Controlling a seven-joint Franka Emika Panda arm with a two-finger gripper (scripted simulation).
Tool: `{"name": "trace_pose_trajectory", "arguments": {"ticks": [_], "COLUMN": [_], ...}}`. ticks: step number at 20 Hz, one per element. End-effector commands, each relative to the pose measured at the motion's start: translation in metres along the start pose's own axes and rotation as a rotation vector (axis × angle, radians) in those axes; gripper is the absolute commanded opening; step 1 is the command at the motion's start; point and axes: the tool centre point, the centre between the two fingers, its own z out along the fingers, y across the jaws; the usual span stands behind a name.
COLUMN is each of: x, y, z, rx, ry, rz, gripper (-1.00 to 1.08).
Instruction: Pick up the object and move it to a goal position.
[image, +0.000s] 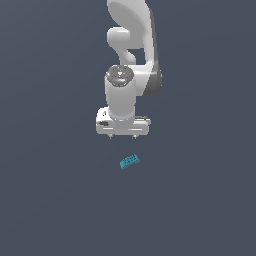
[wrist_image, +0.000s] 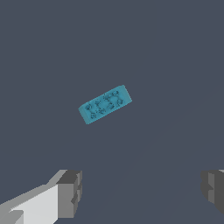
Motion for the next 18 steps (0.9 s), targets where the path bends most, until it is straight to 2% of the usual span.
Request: {"name": "trace_pose_trajectory", "arguments": {"ticks": [1, 9, 18], "x": [0.0, 0.003, 0.004], "y": [0.0, -0.014, -0.015], "z": [0.0, -0.007, -0.005], "rx": [0.0, -0.017, -0.014], "ry": [0.0, -0.003, -0.002], "rz": [0.0, -0.07, -0.038], "gripper": [1.0, 1.0, 1.0]}}
